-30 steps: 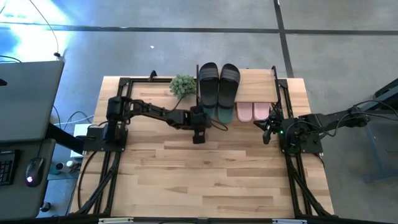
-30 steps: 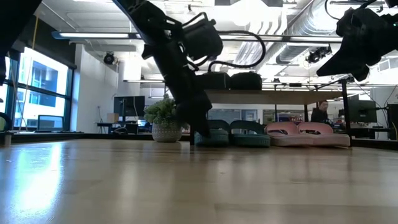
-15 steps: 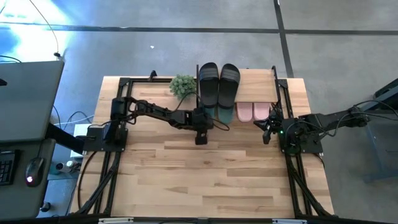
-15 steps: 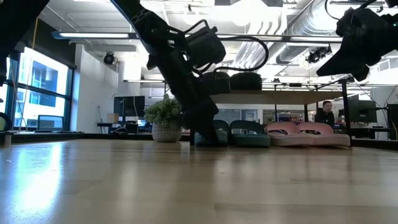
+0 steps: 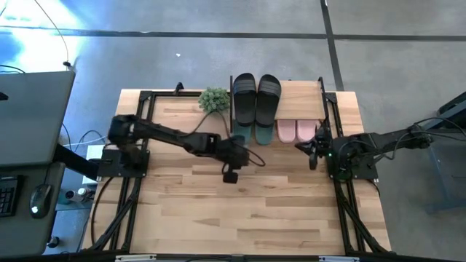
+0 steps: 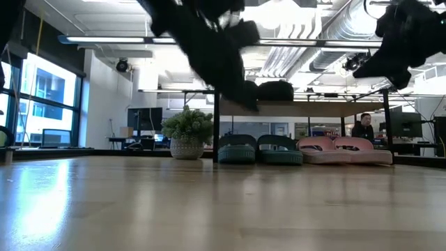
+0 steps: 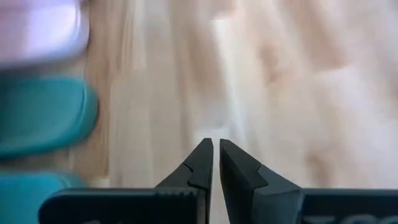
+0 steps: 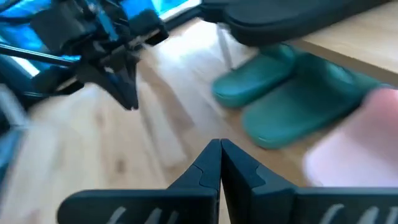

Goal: Pick and place slides into the shelf
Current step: Return to Home Position

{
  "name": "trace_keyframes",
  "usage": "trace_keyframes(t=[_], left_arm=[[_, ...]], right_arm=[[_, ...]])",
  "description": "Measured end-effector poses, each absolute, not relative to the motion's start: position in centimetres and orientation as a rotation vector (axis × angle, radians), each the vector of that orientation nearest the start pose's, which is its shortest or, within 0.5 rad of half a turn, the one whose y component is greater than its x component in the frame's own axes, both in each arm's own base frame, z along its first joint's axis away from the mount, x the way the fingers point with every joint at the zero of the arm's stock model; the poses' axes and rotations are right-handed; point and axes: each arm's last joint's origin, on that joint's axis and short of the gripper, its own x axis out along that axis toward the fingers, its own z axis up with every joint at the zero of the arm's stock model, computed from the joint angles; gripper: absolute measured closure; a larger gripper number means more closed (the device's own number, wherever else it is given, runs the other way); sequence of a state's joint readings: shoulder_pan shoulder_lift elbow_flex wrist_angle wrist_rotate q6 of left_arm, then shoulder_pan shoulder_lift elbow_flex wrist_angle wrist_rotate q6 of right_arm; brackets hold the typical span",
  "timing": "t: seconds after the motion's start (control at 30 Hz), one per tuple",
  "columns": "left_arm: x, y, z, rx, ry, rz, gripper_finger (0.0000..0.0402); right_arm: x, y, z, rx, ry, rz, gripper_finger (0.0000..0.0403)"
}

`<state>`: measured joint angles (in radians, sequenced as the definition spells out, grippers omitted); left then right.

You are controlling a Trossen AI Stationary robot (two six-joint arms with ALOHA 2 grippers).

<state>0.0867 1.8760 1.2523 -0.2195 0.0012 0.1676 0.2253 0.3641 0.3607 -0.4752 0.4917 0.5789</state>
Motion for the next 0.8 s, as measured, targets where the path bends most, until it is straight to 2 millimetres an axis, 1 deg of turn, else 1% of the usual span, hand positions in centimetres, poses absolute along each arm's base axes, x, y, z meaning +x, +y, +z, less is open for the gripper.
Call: trace_keyframes(t=[0.1,0.23,0.3,0.4,0.5,0.57,0.67,0.73,0.8], left_arm=[[38.6,2.1,22.1,0.133,0.777,-0.035,0.0383],[36.5,0.5,27.5,0.15,0.613,-0.076,0.0383],[35.2,-0.3,30.1,0.157,0.529,-0.099,0.0383],[32.9,-1.1,33.5,0.157,0.419,-0.131,0.0383],[30.5,-1.6,36.4,0.12,0.318,-0.158,0.0383],[29.2,-2.0,37.5,0.107,0.274,-0.197,0.0383],[27.6,-2.9,38.1,0.1,0.206,-0.25,0.0383],[26.9,-3.6,37.8,0.095,0.16,-0.276,0.0383],[26.3,-4.4,36.7,0.09,0.119,-0.304,0.0383]], right_arm=[[10.4,1.1,22.2,0.426,0.315,-0.307,0.0403],[10.7,1.4,23.9,0.431,0.221,-0.208,0.0403],[10.8,1.5,25.0,0.427,0.16,-0.145,0.0403],[10.8,1.7,26.9,0.404,0.046,-0.042,0.0403],[10.8,2.0,28.3,0.37,-0.07,0.056,0.0403],[10.6,2.2,28.9,0.336,-0.129,0.112,0.0403],[10.5,2.8,29.3,0.299,-0.168,0.163,0.0403],[10.5,3.2,28.9,0.296,-0.185,0.178,0.0403],[10.6,3.7,28.0,0.289,-0.203,0.189,0.0403]])
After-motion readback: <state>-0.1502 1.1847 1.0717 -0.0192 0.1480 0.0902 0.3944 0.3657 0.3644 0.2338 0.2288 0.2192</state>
